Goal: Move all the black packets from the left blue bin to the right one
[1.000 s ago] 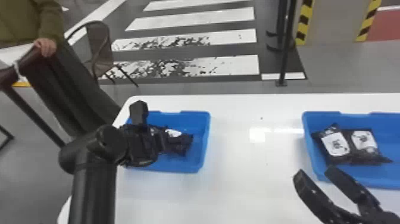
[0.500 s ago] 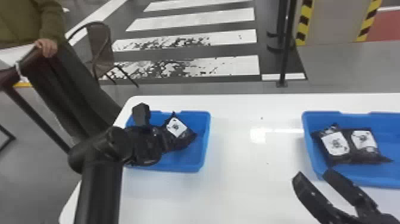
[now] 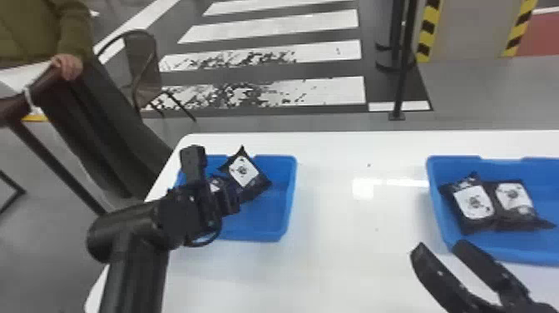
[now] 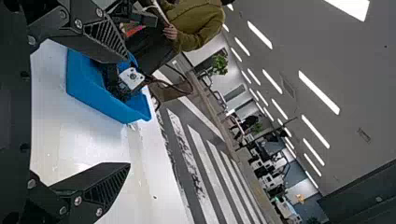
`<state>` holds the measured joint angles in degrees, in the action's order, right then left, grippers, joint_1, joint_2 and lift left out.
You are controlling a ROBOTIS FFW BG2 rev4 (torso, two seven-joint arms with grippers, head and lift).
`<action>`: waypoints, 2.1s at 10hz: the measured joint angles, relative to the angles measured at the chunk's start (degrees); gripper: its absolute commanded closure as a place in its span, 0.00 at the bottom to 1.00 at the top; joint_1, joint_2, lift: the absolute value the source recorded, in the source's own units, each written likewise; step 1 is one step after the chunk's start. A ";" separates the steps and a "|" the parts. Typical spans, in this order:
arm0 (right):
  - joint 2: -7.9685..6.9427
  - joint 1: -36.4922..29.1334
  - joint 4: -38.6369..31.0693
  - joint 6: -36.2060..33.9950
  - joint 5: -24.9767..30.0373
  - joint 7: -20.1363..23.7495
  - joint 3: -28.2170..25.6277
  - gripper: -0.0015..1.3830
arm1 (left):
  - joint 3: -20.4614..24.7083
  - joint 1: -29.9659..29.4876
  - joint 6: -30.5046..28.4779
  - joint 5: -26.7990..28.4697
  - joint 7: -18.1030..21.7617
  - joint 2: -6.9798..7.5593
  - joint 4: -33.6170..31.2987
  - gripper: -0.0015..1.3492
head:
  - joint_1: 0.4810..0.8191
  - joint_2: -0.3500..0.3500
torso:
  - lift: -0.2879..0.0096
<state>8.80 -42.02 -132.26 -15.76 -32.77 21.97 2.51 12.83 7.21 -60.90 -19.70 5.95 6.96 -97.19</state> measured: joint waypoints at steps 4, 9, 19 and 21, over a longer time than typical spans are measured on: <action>0.01 1.00 0.12 -0.97 -0.28 1.62 -0.02 0.18 | 0.11 -13.52 1.25 1.67 8.56 0.51 -24.99 0.89 | 0.63 0.82 | 0.50; 1.17 14.76 2.66 -8.70 -0.47 10.62 0.02 0.18 | -5.21 -19.97 -0.10 -3.00 14.24 2.24 -34.02 0.89 | 0.63 0.72 | 0.50; 2.48 27.41 9.89 -9.73 1.51 10.64 3.89 0.92 | -19.37 -20.16 0.44 -13.57 15.40 3.67 -35.23 0.89 | 0.63 0.44 | 0.50; 2.34 27.14 10.24 -9.82 1.27 10.71 4.09 0.93 | -19.12 -20.15 0.48 -13.55 15.40 3.60 -35.22 0.89 | 0.63 0.45 | 0.50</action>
<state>11.14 -14.87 -122.02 -25.58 -31.50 32.68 6.60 -6.29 -12.93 -60.42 -33.26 21.36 10.57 -132.40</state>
